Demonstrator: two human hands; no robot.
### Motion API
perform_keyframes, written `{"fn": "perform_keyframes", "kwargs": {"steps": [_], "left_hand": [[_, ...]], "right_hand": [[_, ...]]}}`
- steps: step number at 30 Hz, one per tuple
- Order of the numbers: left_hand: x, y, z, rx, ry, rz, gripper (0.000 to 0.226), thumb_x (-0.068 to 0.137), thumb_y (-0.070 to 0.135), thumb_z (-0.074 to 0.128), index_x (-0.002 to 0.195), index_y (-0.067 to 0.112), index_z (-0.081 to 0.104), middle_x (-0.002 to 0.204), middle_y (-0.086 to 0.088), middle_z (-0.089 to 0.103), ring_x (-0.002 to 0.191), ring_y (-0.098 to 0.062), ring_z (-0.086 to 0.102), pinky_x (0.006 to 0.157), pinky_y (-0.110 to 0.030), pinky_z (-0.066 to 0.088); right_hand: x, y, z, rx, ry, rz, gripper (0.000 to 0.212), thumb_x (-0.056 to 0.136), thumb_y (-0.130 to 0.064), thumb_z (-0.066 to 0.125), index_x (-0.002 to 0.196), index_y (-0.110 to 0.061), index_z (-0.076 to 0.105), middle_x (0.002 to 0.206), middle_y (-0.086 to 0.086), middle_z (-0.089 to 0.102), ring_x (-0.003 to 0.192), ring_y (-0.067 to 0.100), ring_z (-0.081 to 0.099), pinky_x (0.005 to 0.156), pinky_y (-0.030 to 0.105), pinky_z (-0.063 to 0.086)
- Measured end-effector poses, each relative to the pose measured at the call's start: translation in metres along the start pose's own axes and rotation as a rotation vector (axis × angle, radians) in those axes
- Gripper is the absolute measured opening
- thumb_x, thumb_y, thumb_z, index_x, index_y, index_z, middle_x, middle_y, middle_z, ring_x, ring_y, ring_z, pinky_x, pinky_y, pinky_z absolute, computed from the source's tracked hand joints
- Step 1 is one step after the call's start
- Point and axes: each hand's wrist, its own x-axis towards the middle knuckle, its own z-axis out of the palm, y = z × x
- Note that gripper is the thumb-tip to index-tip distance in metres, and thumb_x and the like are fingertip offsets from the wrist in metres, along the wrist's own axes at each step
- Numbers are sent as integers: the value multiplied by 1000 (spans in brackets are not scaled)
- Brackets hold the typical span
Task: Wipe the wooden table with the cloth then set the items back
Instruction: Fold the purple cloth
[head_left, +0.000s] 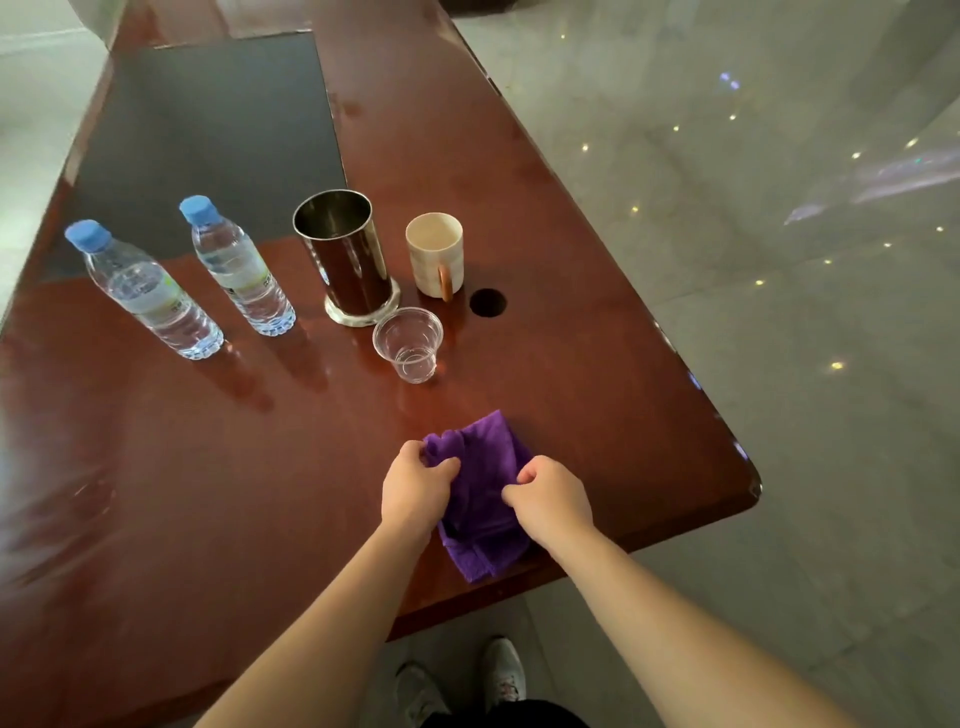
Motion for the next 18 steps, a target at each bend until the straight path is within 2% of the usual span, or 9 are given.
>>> {"fn": "perform_keyframes", "kwargs": {"steps": [4,7,9,12,14,16,18], "left_hand": [[-8,3,-3,-140,-8,44,13,86,23,67,84,24,55,80,3,63,68,-10,60,62,-30,52],[-10,6,-10,-176,-10,27,9,83,17,64,81,18,56,79,1,63,69,-15,58,60,-32,49],[-11,7,-15,-233,-38,-11,10,80,11,65,82,16,57,82,-3,65,71,-16,59,59,-29,47],[-14,12,-21,-342,-117,-62,25,79,5,70,99,10,55,102,-14,67,85,-25,66,72,-39,55],[-20,20,-26,-388,-229,-54,59,74,9,73,126,9,45,113,-16,61,92,-30,66,78,-42,56],[-26,32,-35,-276,-327,32,88,62,21,71,143,26,36,127,-12,50,108,-27,59,87,-39,55],[-34,48,-47,-181,-425,191,87,58,23,68,138,41,39,150,-3,31,133,-21,42,105,-41,46]], "right_hand": [[-1,-4,-7,281,-78,7,14,80,-30,58,76,-16,55,71,-3,57,65,15,52,54,28,37],[-2,-9,-18,640,-156,33,7,69,-21,54,63,-20,51,69,4,49,70,21,44,64,35,34],[-1,-11,-27,947,-244,76,21,71,-10,49,53,-21,48,69,5,48,71,23,44,66,34,36],[-1,-18,-42,1158,-430,93,26,73,-4,46,56,-17,61,74,8,64,68,23,64,66,31,52],[-1,-26,-55,1133,-494,56,19,75,-7,46,66,-14,61,78,10,67,68,24,68,66,32,55],[0,-33,-70,1074,-549,5,18,79,-8,47,77,-11,65,84,13,69,72,25,70,65,33,57],[3,-40,-87,1025,-627,-51,24,80,-8,49,84,-9,73,90,15,72,79,26,73,68,36,58]]}}
